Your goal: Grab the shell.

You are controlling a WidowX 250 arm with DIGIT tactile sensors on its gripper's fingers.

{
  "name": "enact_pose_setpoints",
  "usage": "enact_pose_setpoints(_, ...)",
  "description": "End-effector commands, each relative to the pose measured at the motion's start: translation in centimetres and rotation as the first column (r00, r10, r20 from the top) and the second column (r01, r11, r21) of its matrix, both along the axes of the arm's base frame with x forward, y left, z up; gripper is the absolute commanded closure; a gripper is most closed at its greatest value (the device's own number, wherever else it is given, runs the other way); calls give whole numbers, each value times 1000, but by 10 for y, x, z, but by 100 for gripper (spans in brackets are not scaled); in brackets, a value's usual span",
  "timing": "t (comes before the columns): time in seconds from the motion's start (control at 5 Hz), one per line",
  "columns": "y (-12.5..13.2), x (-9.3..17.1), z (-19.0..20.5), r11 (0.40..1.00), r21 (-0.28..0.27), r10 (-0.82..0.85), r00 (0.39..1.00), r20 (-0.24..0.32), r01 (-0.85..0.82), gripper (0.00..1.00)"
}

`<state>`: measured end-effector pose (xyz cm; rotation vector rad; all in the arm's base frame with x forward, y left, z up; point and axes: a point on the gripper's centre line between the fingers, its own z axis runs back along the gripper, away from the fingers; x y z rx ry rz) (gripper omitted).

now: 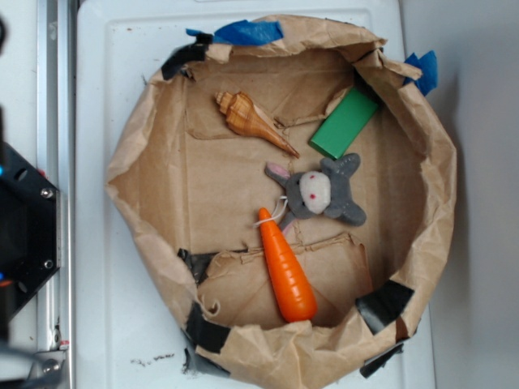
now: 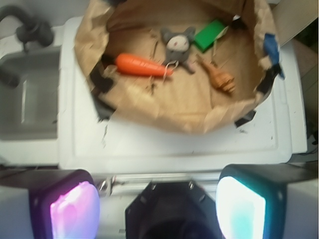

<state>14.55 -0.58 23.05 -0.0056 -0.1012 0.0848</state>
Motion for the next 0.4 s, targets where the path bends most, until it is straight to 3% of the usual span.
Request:
enact_pose_setpoints(0.0, 14, 46, 0, 998, 60, -39, 997, 66, 35, 0)
enact_pose_setpoints(0.2, 19, 72, -31, 993, 34, -111, 993, 40, 109, 0)
